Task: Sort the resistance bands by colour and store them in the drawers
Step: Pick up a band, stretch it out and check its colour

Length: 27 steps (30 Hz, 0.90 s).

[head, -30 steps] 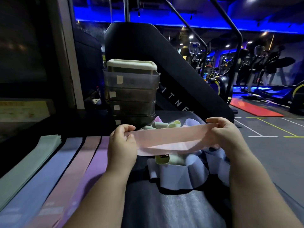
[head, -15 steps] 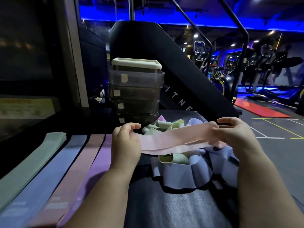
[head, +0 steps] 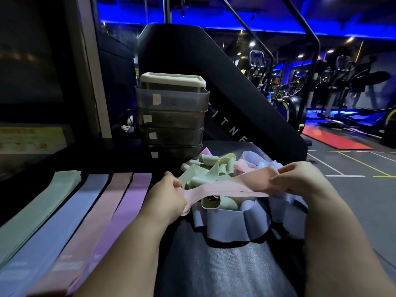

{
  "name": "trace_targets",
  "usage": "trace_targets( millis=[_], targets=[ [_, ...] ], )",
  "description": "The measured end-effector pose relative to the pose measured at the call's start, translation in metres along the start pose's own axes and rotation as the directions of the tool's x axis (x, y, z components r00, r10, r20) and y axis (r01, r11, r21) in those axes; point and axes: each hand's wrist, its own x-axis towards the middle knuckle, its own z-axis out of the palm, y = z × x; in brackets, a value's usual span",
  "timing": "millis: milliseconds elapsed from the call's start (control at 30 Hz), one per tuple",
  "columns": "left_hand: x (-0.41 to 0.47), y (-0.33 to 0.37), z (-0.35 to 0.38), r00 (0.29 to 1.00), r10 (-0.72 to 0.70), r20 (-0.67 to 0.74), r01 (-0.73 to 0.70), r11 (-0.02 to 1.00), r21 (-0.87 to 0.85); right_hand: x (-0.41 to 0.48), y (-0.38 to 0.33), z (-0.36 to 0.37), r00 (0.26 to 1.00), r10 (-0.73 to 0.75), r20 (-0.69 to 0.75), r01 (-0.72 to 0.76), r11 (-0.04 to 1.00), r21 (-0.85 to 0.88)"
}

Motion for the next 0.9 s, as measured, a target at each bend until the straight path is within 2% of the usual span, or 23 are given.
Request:
trace_targets(
  millis=[200,300,467,567,633,700,800,900],
  targets=[
    [-0.013,0.011,-0.007,0.996,-0.061,0.066,0.051,0.988,0.147,0.001,0.002,0.002,0.996,-0.021,-0.082,0.009,0.988,-0.151],
    [-0.013,0.011,-0.006,0.997,-0.049,0.066,0.033,0.974,0.223,0.005,0.005,0.003,0.993,-0.065,-0.102,0.051,0.99,-0.135],
    [-0.004,0.0,-0.002,1.0,0.005,-0.019,-0.002,0.992,0.128,0.01,0.004,0.003,0.98,-0.112,-0.167,0.11,0.994,-0.025],
    [-0.003,-0.001,-0.002,0.995,0.033,-0.095,-0.036,0.999,-0.034,0.009,0.003,0.003,0.983,-0.099,-0.154,0.122,0.981,0.149],
    [-0.002,0.001,-0.003,0.99,0.04,-0.133,-0.059,0.988,-0.14,0.004,0.001,0.002,0.988,-0.075,-0.136,0.118,0.929,0.35],
    [-0.001,0.002,-0.005,0.987,0.035,-0.159,-0.074,0.966,-0.246,0.001,0.0,0.002,0.989,-0.046,-0.141,0.109,0.871,0.479],
    [-0.002,0.008,-0.01,0.987,0.041,-0.157,-0.097,0.924,-0.371,0.001,-0.001,0.002,0.986,0.004,-0.166,0.095,0.804,0.587],
    [-0.008,0.017,-0.02,0.992,0.083,-0.099,-0.115,0.917,-0.381,0.001,-0.003,0.002,0.989,0.022,-0.148,0.085,0.733,0.675]
  ],
)
